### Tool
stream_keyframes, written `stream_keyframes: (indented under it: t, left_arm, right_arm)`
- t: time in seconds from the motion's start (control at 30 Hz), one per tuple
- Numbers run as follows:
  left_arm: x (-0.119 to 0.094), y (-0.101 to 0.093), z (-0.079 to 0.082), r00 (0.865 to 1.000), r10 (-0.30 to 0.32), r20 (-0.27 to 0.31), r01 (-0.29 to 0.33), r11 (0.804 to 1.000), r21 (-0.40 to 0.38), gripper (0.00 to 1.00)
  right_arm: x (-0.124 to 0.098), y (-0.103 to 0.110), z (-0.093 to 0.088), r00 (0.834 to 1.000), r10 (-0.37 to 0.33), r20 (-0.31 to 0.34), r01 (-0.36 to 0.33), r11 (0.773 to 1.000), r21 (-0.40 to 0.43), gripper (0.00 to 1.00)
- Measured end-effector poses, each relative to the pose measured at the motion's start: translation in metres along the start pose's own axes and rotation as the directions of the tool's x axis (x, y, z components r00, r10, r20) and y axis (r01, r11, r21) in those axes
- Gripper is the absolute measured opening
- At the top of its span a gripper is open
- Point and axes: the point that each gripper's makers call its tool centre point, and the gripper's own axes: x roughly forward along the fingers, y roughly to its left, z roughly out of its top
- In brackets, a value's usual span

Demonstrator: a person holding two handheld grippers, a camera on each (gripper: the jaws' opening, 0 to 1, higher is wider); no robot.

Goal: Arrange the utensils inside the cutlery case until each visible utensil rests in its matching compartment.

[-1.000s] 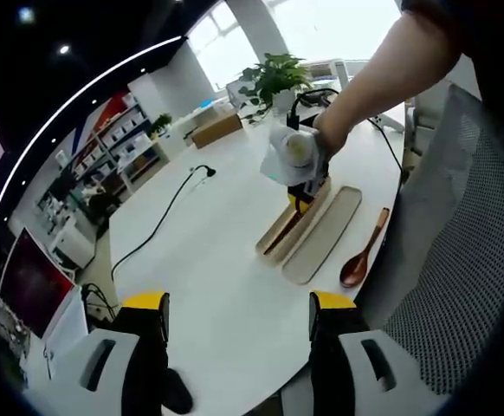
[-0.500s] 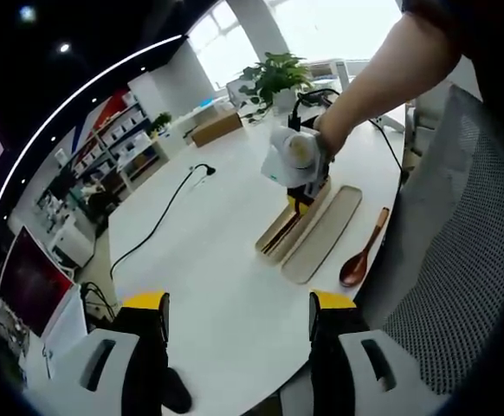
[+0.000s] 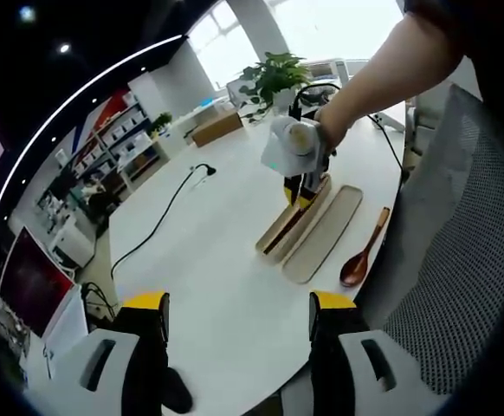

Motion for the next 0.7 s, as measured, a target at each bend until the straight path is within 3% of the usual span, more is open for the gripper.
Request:
stream_keyframes:
  t: [0.7]
  left_arm:
    - [-0.002,0.000,0.002,1.000,0.000,0.006,0.000,1.000,0.009,0.67]
  right_arm:
    - [-0.026,-0.009,-0.036,0.999,-0.033,-0.006,0.033,0.996,0.082,0.11]
